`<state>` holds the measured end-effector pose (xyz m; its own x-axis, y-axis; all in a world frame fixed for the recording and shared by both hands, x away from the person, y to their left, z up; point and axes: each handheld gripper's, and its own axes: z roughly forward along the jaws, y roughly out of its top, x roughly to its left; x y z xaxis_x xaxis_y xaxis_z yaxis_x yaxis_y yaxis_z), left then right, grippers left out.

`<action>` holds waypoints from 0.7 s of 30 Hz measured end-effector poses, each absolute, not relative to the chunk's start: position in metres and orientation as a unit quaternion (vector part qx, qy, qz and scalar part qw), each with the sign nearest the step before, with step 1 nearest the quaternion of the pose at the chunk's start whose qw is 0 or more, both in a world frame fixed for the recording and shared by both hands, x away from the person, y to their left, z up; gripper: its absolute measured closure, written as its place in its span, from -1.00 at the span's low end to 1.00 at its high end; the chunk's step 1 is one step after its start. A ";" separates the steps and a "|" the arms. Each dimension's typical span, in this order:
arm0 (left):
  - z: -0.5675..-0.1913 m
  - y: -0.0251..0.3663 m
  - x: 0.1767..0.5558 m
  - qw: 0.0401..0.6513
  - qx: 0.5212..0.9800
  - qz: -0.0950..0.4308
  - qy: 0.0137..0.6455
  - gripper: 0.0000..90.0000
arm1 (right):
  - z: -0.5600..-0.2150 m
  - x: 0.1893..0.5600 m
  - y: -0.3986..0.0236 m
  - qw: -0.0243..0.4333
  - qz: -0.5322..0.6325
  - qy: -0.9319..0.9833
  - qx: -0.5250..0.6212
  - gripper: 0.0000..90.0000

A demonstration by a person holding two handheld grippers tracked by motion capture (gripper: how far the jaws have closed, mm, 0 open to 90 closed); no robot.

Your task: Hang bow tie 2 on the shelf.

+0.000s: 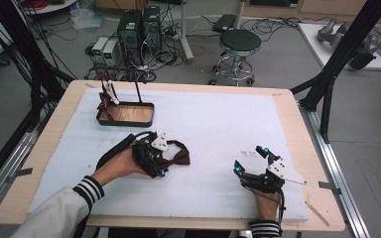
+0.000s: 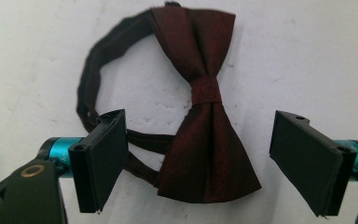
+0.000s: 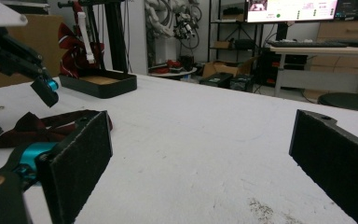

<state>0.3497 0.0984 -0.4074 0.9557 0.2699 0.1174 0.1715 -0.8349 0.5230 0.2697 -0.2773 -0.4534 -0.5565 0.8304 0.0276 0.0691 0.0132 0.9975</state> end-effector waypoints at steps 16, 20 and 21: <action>-0.416 0.089 0.355 0.217 0.966 0.080 0.117 -0.21 | -0.454 0.269 -0.278 0.312 0.608 0.639 0.352 -0.89; -0.416 0.090 0.357 0.220 0.966 0.057 0.124 -0.03 | -0.453 0.269 -0.277 0.313 0.608 0.639 0.353 -0.89; -0.416 0.090 0.357 0.221 0.965 0.052 0.127 0.01 | -0.453 0.269 -0.277 0.313 0.608 0.639 0.352 -0.89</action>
<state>0.3569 0.0903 -0.4158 0.9621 0.2692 0.0440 0.2232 -0.8697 0.4403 0.2692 -0.2773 -0.4534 -0.5559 0.8308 0.0285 0.0700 0.0126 0.9975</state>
